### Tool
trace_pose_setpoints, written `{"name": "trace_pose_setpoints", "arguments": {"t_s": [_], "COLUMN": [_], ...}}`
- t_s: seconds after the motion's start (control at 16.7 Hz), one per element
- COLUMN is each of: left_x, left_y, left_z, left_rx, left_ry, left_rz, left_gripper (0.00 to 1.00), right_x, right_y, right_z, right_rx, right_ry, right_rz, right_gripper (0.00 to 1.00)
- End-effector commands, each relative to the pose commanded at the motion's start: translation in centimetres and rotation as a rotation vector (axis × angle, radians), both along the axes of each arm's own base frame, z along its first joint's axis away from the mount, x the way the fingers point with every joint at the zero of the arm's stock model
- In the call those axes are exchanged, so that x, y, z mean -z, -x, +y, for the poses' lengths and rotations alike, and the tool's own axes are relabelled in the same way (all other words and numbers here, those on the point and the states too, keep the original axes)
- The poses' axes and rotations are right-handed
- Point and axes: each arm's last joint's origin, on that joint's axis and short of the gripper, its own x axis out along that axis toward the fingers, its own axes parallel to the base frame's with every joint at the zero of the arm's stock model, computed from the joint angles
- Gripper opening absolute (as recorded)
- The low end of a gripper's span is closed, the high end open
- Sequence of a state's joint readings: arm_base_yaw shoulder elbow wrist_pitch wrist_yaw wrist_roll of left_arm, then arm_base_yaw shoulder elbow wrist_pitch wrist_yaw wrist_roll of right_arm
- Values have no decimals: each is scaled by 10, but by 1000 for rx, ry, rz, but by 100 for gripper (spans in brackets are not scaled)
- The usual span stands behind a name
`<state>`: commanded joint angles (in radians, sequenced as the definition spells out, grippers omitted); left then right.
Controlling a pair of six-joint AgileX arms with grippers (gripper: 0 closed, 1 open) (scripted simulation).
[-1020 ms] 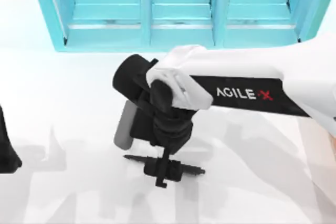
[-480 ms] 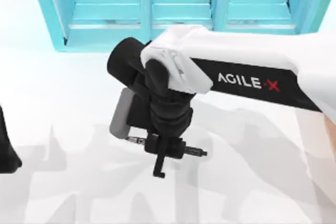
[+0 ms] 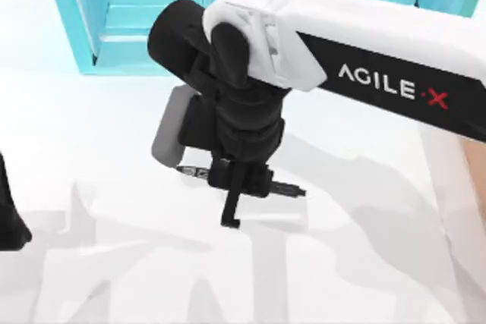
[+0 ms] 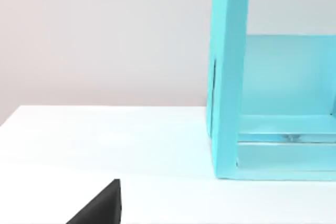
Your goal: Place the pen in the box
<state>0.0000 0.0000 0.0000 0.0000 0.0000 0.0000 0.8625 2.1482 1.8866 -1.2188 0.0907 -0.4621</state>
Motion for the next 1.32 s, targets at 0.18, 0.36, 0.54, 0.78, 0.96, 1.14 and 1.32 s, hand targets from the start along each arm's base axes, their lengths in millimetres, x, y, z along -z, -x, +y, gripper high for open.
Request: {"name": "trace_pose_setpoints", "arguments": {"t_s": [0.18, 0.36, 0.54, 0.78, 0.96, 1.14, 1.32], "left_x": [0, 0, 0, 0, 0, 0, 0], "left_y": [0, 0, 0, 0, 0, 0, 0], "left_z": [0, 0, 0, 0, 0, 0, 0], "left_rx": [0, 0, 0, 0, 0, 0, 0], "left_ry": [0, 0, 0, 0, 0, 0, 0], "left_rz": [0, 0, 0, 0, 0, 0, 0], "left_gripper": [100, 100, 100, 100, 100, 100, 100], "right_x": [2, 2, 2, 0, -2, -6, -9], "right_y": [0, -7, -34, -86, -121, -140, -141], "right_z": [1, -5, -30, -99, -172, -256, -338], "right_rx": [-1, 52, 262, 750, 1224, 1734, 2210], "right_ry": [3, 7, 21, 55, 97, 151, 217], "right_rz": [3, 8, 25, 56, 72, 72, 61], "right_gripper": [0, 0, 0, 0, 0, 0, 0]}}
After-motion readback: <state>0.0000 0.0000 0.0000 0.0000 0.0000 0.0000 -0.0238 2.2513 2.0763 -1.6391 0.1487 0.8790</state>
